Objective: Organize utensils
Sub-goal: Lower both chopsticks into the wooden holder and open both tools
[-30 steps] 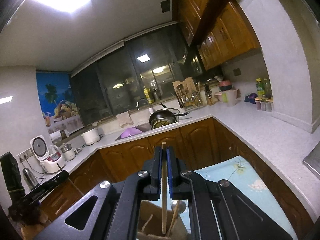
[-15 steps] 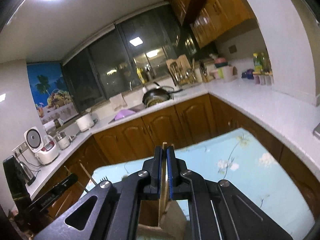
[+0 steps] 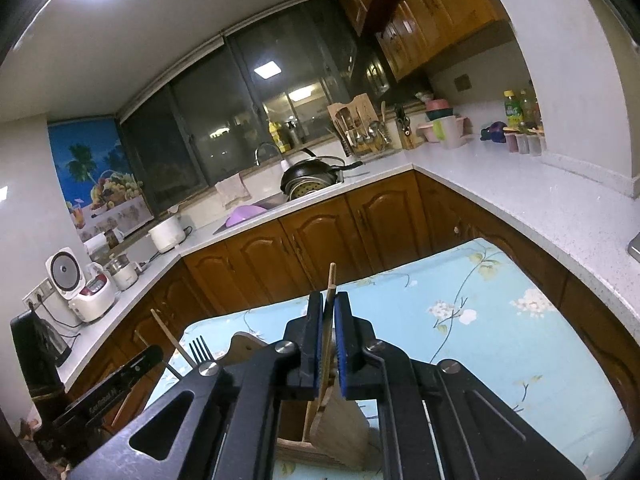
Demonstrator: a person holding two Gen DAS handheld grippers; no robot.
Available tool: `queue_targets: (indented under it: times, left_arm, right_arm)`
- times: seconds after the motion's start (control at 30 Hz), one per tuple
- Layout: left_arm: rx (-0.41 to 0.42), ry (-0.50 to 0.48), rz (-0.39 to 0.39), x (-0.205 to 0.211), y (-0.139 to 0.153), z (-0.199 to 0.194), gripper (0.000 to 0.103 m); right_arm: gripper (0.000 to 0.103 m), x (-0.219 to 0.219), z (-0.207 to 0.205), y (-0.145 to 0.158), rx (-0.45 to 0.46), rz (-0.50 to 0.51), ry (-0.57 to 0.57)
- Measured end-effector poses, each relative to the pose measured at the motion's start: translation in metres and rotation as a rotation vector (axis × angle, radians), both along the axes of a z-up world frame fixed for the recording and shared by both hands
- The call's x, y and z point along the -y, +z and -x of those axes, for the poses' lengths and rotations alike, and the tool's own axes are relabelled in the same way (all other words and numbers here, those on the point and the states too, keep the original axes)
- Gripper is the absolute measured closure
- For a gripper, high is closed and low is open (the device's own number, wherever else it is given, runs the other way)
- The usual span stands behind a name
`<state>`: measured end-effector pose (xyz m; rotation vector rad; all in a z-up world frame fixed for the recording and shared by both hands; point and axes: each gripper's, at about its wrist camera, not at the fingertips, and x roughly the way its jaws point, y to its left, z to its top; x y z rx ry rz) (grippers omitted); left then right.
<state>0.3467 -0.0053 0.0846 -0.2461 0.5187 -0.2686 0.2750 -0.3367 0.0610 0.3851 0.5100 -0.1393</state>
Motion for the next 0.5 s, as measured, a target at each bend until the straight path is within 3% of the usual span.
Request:
queue_targets:
  times: [0.07,0.1,0.13,0.17,0.23,0.5]
  left_arm:
    - [-0.012,0.003,-0.005,0.001,0.000,0.001,0.095]
    - [-0.022,0.003,-0.007,0.002,-0.001,0.004,0.086]
    - [-0.025,0.007,-0.004,0.000,0.001,0.005,0.072]
    - [-0.019,0.015,-0.001,-0.001,0.000,0.009,0.066]
    - [-0.004,0.029,0.003,-0.006,0.004,0.016,0.051]
    - [-0.003,0.045,0.000,-0.019,0.004,0.052,0.032]
  right_arm:
    - [0.091,0.001,0.000,0.000,0.002,-0.011,0.004]
    - [0.089,0.002,0.001,0.001,0.003,-0.021,0.010]
    - [0.079,0.002,0.002,0.000,0.003,-0.026,0.010]
    - [0.063,0.002,0.004,0.001,0.010,-0.033,0.015]
    - [0.046,0.002,0.011,0.004,0.027,-0.039,0.017]
    - [0.015,0.002,0.045,0.014,0.077,-0.057,0.018]
